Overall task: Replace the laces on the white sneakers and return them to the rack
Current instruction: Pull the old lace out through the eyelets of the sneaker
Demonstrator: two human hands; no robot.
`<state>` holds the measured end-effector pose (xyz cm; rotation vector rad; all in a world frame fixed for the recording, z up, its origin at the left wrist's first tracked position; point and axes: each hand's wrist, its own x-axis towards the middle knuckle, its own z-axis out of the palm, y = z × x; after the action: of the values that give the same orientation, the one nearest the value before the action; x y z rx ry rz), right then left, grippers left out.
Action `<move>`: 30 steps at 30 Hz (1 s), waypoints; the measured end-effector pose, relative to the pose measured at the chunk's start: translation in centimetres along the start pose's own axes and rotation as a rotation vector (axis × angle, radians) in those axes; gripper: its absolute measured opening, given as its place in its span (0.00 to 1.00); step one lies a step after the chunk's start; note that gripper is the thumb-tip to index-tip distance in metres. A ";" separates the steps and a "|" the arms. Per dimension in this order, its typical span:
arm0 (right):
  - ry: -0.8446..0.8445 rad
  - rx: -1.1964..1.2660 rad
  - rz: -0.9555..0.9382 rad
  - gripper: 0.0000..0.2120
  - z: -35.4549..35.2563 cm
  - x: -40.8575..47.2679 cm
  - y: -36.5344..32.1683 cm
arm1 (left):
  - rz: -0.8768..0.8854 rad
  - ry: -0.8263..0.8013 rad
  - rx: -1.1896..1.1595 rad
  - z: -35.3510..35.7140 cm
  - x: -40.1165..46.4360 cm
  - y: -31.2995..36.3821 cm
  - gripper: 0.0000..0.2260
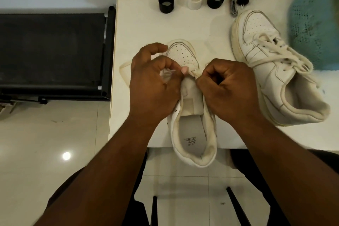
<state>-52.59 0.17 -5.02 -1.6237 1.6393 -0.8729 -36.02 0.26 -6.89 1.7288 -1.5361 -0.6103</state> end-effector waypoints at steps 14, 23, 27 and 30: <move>0.005 0.028 0.016 0.12 0.1 -0.1 -0.2 | -0.020 -0.182 -0.050 -0.1 0.2 -0.3 0.05; -0.046 0.071 0.024 0.06 -0.1 0.1 0.1 | -0.344 0.370 -0.132 -1.4 1.6 -2.7 0.07; -0.060 0.061 0.022 0.06 -0.1 0.0 -0.1 | -0.150 0.066 -0.060 -1.0 0.9 -1.1 0.25; -0.050 0.044 0.020 0.08 -0.1 0.1 -0.2 | 0.003 -0.105 0.000 -0.3 0.1 0.0 0.20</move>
<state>-52.56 0.07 -4.85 -1.5841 1.5891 -0.8453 -35.73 0.18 -6.69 1.7177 -1.6096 -0.7094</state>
